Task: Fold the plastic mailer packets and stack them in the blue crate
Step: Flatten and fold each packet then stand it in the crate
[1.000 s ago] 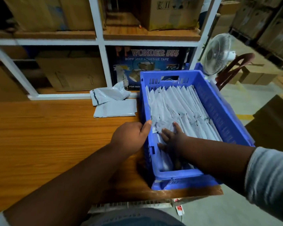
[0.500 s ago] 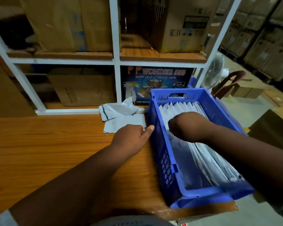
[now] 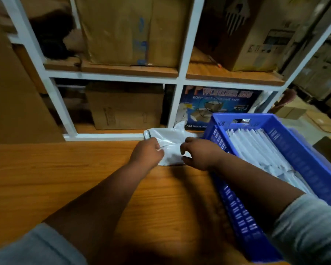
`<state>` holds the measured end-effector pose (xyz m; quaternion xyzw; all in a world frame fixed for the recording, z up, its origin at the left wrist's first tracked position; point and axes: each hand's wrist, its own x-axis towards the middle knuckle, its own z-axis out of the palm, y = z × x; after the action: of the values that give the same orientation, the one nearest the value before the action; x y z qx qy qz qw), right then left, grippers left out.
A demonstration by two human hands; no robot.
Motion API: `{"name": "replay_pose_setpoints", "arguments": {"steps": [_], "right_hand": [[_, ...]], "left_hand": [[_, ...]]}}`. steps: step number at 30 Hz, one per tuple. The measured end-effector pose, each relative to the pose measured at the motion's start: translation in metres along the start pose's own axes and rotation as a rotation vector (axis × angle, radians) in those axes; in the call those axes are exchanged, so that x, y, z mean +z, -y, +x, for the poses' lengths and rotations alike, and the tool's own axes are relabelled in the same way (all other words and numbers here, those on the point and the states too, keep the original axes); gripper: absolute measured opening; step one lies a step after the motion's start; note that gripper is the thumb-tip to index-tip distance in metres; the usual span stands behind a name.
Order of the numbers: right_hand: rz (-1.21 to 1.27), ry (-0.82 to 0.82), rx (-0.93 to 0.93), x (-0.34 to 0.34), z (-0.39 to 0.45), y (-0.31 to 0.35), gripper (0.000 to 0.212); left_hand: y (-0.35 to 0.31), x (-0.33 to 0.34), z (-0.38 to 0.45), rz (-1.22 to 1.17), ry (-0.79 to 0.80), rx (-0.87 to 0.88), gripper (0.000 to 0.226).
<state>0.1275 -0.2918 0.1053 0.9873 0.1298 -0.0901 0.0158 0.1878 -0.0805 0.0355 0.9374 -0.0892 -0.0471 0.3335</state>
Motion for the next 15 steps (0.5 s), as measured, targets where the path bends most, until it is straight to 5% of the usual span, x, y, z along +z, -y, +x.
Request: {"name": "replay_pose_setpoints", "arguments": {"steps": [7,10,15], "right_hand": [[0.317,0.119,0.195,0.049,0.035,0.042,0.048],[0.376,0.154,0.215,0.059,0.030,0.050,0.042],[0.404,0.136,0.284,0.066,0.012,0.052,0.040]], "left_hand": [[0.080,-0.002,0.082,-0.628,0.157,-0.496,0.032],[0.085,0.008,0.101,-0.722,0.215,-0.482,0.011],[0.071,0.032,0.122,-0.672,0.224,-0.523,0.039]]}}
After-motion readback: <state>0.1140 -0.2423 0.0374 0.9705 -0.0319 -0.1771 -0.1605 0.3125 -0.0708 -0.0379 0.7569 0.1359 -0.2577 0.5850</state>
